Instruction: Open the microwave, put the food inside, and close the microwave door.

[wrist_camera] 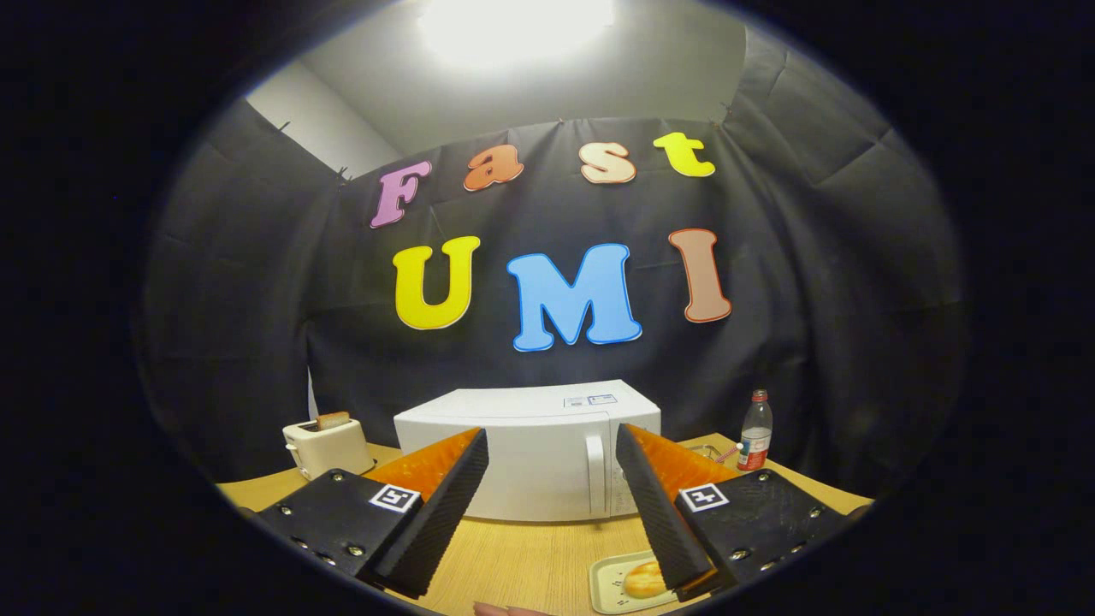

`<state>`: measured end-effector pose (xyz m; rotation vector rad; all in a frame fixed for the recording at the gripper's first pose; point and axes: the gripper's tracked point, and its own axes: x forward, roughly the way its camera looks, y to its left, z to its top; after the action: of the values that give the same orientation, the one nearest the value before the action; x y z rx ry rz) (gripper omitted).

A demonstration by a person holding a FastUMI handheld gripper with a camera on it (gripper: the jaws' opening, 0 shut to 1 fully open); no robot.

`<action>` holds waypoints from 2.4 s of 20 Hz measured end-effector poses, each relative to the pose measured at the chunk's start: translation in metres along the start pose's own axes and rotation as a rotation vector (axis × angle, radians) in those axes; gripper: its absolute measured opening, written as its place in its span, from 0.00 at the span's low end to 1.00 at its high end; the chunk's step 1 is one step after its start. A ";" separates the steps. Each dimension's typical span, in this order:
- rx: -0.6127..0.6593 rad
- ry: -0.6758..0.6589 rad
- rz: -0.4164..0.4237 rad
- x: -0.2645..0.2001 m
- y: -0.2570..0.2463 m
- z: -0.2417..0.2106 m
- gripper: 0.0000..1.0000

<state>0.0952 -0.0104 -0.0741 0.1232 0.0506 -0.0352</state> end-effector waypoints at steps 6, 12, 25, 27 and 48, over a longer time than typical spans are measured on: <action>0.029 0.062 0.029 0.043 0.000 -0.027 0.95; 0.042 0.102 -0.038 0.086 -0.025 -0.064 0.95; -0.002 0.199 -0.158 0.166 -0.067 -0.141 0.95; -0.018 0.207 -0.164 0.174 -0.071 -0.151 0.88; 0.087 0.305 -0.105 0.172 -0.069 -0.169 0.18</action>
<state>0.2558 -0.0631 -0.2588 0.2119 0.3605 -0.1232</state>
